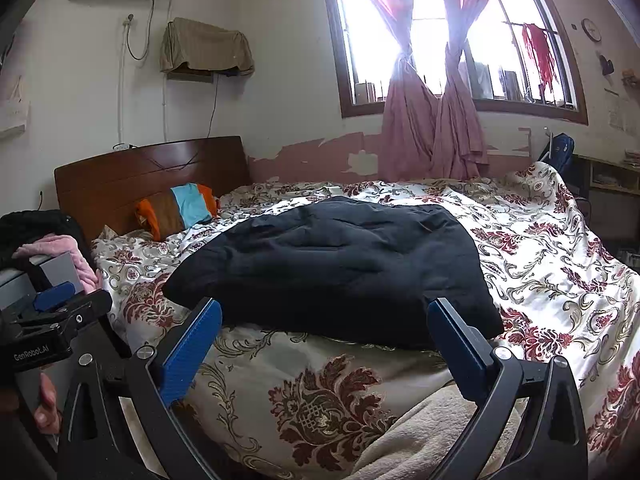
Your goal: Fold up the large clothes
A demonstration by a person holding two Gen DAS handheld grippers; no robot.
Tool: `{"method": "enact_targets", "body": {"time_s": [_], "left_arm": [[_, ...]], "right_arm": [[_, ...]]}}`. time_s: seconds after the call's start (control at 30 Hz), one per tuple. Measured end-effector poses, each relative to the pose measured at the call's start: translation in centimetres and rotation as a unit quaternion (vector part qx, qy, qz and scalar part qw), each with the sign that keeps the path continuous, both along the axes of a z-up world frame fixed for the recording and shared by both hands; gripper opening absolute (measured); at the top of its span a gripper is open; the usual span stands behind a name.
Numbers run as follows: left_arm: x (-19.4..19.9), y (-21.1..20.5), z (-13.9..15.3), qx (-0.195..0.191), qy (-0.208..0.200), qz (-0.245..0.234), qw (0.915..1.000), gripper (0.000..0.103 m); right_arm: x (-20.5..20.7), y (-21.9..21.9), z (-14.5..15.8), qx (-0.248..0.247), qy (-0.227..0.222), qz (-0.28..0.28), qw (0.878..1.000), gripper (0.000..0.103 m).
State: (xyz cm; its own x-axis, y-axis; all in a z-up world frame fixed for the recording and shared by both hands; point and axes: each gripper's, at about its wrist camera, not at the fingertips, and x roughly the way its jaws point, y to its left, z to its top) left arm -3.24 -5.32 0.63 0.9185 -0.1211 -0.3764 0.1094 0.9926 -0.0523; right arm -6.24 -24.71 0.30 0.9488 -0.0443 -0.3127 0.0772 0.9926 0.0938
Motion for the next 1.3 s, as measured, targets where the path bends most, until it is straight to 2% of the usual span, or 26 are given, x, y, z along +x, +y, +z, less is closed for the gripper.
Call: {"method": "enact_targets", "body": {"time_s": [1.3], "left_arm": [[-0.02, 0.27, -0.14, -0.001, 0.000, 0.001, 1.0000, 0.103]], "right_arm": [[0.17, 0.31, -0.67, 0.002, 0.002, 0.001, 1.000, 0.101]]}}
